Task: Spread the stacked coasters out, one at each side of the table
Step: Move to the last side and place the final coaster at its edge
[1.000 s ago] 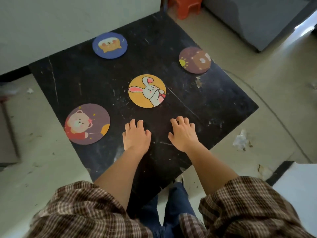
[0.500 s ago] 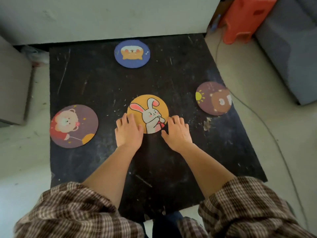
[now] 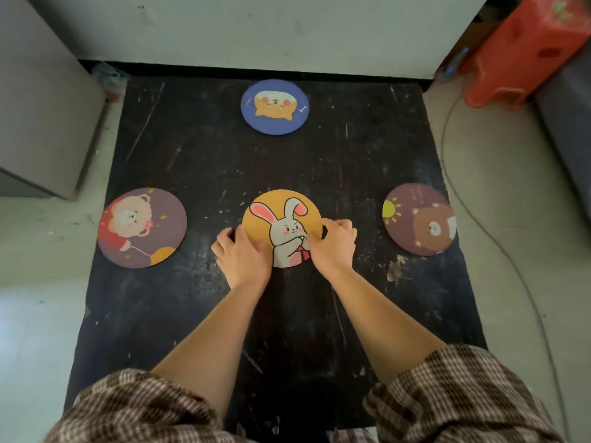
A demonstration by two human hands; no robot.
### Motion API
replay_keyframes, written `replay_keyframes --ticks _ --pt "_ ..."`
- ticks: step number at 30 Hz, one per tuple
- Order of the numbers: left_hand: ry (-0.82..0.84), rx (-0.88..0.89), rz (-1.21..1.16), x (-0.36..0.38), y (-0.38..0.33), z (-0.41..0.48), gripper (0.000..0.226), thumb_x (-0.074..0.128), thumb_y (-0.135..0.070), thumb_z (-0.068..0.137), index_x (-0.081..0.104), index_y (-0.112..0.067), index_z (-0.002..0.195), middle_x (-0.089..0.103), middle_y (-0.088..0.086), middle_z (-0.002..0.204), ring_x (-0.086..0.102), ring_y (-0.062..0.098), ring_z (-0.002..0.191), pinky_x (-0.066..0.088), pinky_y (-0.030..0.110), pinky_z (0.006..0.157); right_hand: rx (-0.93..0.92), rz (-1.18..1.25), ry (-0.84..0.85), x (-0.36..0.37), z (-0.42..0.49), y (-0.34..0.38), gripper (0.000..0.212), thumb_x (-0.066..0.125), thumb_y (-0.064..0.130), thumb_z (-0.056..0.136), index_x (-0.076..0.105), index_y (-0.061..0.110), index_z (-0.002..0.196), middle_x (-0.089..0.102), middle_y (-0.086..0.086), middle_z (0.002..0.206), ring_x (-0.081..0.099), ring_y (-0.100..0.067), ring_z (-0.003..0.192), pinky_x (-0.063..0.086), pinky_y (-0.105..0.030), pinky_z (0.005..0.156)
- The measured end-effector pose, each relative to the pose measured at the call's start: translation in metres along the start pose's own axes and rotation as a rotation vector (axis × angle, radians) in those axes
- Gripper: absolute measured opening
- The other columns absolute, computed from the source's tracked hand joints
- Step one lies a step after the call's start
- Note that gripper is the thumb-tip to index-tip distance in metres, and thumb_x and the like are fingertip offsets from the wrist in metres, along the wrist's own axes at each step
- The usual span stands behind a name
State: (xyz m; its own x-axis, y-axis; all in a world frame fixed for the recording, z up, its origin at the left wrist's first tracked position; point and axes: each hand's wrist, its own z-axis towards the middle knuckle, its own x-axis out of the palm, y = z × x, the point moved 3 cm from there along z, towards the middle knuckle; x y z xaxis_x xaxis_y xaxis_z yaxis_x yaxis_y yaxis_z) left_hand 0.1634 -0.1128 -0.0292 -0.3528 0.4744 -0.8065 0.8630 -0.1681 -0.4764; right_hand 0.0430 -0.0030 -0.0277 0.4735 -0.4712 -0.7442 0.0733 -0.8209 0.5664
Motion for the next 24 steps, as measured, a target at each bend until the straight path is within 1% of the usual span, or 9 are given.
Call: replay_keyframes --ticks 3,5,8,12,15,17,20,22,24 --pt "-0.037 -0.089 -0.138 -0.004 0.0 0.002 0.043 0.047 -0.017 0.084 0.05 -0.016 0.127 0.042 0.013 0.133 0.03 0.032 0.124 0.03 0.046 0.101 0.097 0.177 -0.049 -0.004 0.002 0.004 0.029 0.06 0.017 0.084 0.061 0.014 0.112 0.053 -0.006 0.118 0.046 -0.022 0.111 0.042 -0.028 0.082" --pt "-0.035 -0.107 -0.195 -0.005 0.002 0.003 0.044 0.046 -0.017 0.085 0.05 -0.022 0.128 0.05 0.013 0.124 0.036 0.033 0.119 0.034 0.048 0.098 0.108 0.24 -0.026 -0.006 0.003 0.006 0.026 0.059 0.012 0.083 0.058 0.015 0.109 0.059 -0.003 0.107 0.054 -0.017 0.096 0.041 -0.019 0.067" --pt "-0.034 -0.082 -0.304 -0.007 0.005 0.002 0.044 0.047 -0.012 0.083 0.053 -0.026 0.124 0.058 0.011 0.107 0.051 0.029 0.1 0.044 0.042 0.083 0.151 0.266 -0.014 -0.011 0.003 0.007 0.024 0.058 0.009 0.082 0.058 0.015 0.106 0.062 0.001 0.094 0.058 -0.014 0.082 0.041 -0.017 0.053" --pt "-0.048 -0.048 -0.398 -0.013 0.008 -0.003 0.043 0.051 -0.009 0.083 0.056 -0.025 0.123 0.063 0.004 0.088 0.057 0.019 0.083 0.039 0.03 0.068 0.187 0.314 -0.027 -0.013 0.0 0.006 0.019 0.061 0.008 0.079 0.065 0.015 0.096 0.066 0.0 0.088 0.06 -0.014 0.079 0.042 -0.022 0.056" --pt "-0.041 -0.067 -0.406 -0.02 0.019 -0.013 0.046 0.053 -0.007 0.086 0.053 -0.02 0.13 0.059 -0.007 0.08 0.055 0.014 0.083 0.04 0.028 0.073 0.222 0.38 0.009 -0.014 -0.011 -0.004 0.017 0.065 0.007 0.076 0.068 0.015 0.091 0.062 0.006 0.077 0.057 -0.008 0.072 0.04 -0.021 0.053" --pt "-0.03 -0.091 -0.412 -0.024 0.032 -0.023 0.041 0.056 -0.006 0.086 0.057 -0.017 0.126 0.06 -0.006 0.085 0.055 0.015 0.087 0.041 0.027 0.076 0.27 0.445 0.038 -0.012 -0.023 -0.016 0.016 0.067 0.006 0.075 0.068 0.015 0.089 0.062 0.005 0.077 0.056 -0.008 0.073 0.038 -0.02 0.054" --pt "-0.005 -0.073 -0.401 -0.026 0.052 -0.043 0.021 0.057 -0.004 0.083 0.069 -0.016 0.095 0.064 -0.003 0.083 0.057 0.015 0.078 0.042 0.026 0.064 0.338 0.528 0.067 -0.009 -0.049 -0.033 0.026 0.069 0.004 0.074 0.07 0.014 0.098 0.064 0.004 0.09 0.057 -0.012 0.086 0.044 -0.024 0.071" --pt "-0.005 -0.082 -0.41 -0.026 0.062 -0.054 0.022 0.059 -0.006 0.084 0.071 -0.016 0.1 0.064 -0.006 0.085 0.058 0.012 0.079 0.041 0.025 0.066 0.361 0.552 0.067 -0.007 -0.065 -0.041 0.032 0.068 0.003 0.072 0.07 0.012 0.103 0.066 0.003 0.099 0.057 -0.015 0.096 0.046 -0.03 0.085" --pt "-0.016 -0.077 -0.425 -0.027 0.072 -0.066 0.022 0.06 -0.01 0.086 0.068 -0.016 0.105 0.061 -0.01 0.085 0.056 0.009 0.079 0.039 0.024 0.067 0.365 0.569 0.058 -0.006 -0.082 -0.048 0.028 0.069 0.004 0.071 0.073 0.012 0.097 0.07 -0.001 0.099 0.06 -0.018 0.098 0.047 -0.033 0.085"
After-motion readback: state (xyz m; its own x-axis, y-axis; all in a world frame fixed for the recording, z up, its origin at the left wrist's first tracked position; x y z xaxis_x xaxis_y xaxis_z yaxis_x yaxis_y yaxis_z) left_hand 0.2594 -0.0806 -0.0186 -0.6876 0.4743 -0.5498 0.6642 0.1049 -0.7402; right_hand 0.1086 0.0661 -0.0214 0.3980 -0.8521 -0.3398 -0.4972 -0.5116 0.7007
